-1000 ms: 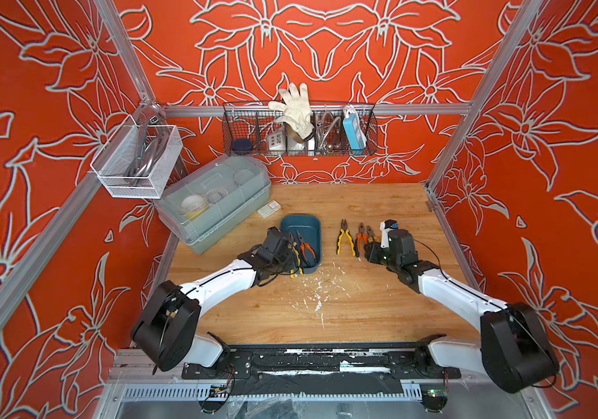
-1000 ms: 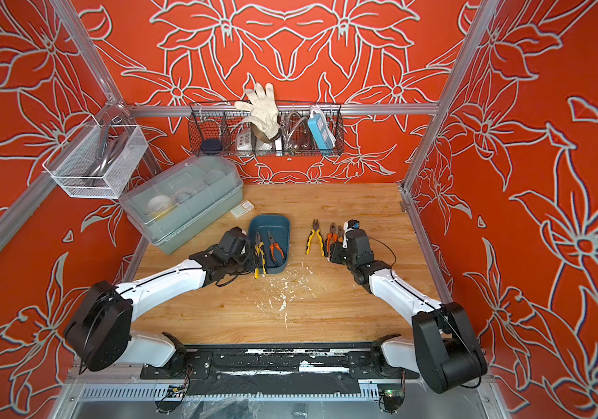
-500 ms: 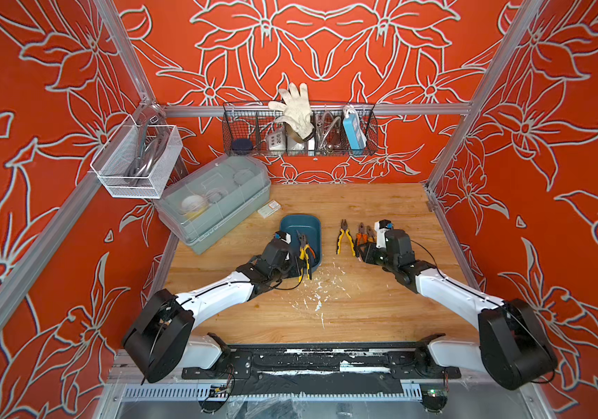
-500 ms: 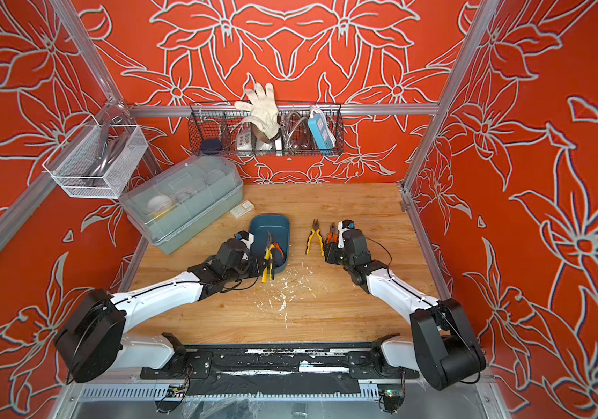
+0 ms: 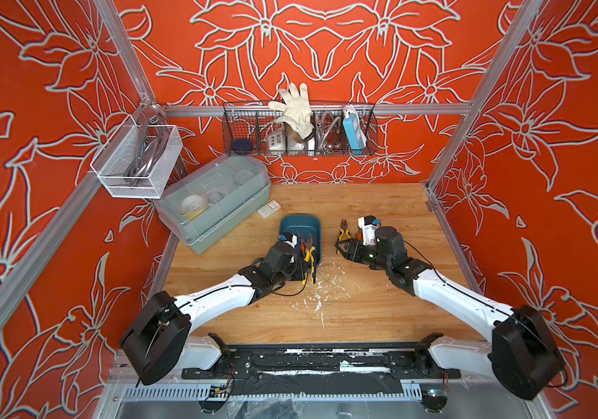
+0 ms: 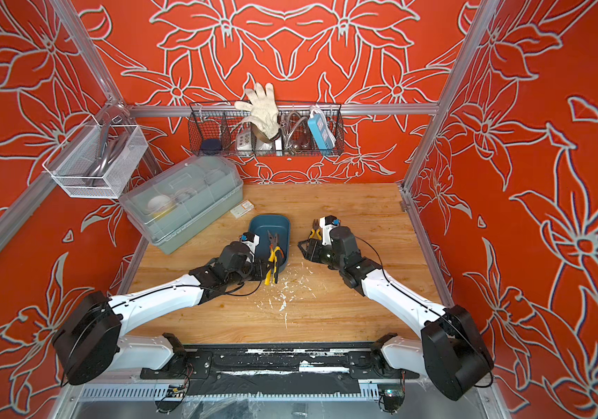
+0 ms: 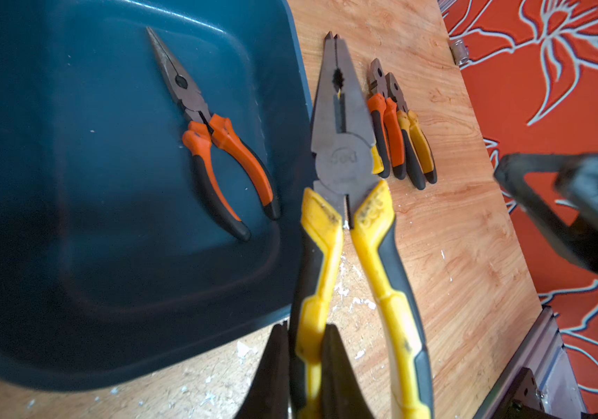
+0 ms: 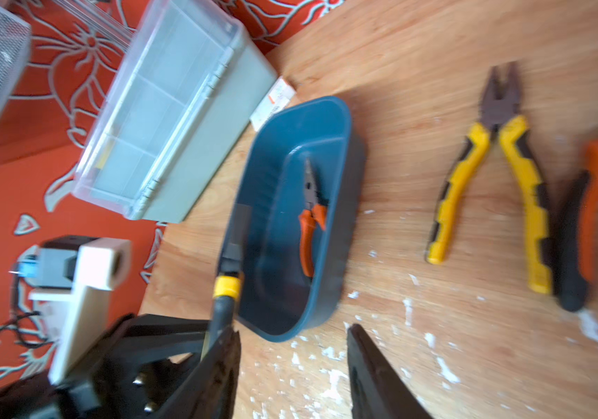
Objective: Take the pliers out of the storage box
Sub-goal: Pick up the pliers from the storage box, then place the pliers at the center of the board.
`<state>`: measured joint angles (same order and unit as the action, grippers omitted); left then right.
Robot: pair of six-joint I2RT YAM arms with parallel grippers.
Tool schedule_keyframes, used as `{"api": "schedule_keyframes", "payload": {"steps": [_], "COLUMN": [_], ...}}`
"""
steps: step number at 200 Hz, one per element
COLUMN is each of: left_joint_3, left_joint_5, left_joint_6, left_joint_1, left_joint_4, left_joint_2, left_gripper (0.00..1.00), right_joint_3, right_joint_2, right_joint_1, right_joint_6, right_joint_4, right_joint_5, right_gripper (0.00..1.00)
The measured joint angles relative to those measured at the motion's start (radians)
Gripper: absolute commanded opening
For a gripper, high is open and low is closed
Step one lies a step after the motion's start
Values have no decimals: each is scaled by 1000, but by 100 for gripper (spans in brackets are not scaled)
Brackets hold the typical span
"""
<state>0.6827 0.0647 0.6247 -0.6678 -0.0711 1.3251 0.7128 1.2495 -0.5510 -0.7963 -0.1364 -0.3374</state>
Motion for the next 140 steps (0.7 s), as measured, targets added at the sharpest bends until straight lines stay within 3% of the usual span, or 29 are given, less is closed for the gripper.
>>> {"api": "schedule_keyframes", "payload": {"steps": [140], "left_joint_3": [11], "left_joint_5": [-29], "left_joint_6": [-22], "left_joint_1": [0], "left_joint_4": [40], "left_joint_2": [-1], "left_gripper": [0], "right_joint_3": [260], "right_joint_2": [332], "right_joint_1": [-138], "right_joint_6": [-69], "right_joint_4": [31], "right_joint_5": [-47], "right_gripper": [57]}}
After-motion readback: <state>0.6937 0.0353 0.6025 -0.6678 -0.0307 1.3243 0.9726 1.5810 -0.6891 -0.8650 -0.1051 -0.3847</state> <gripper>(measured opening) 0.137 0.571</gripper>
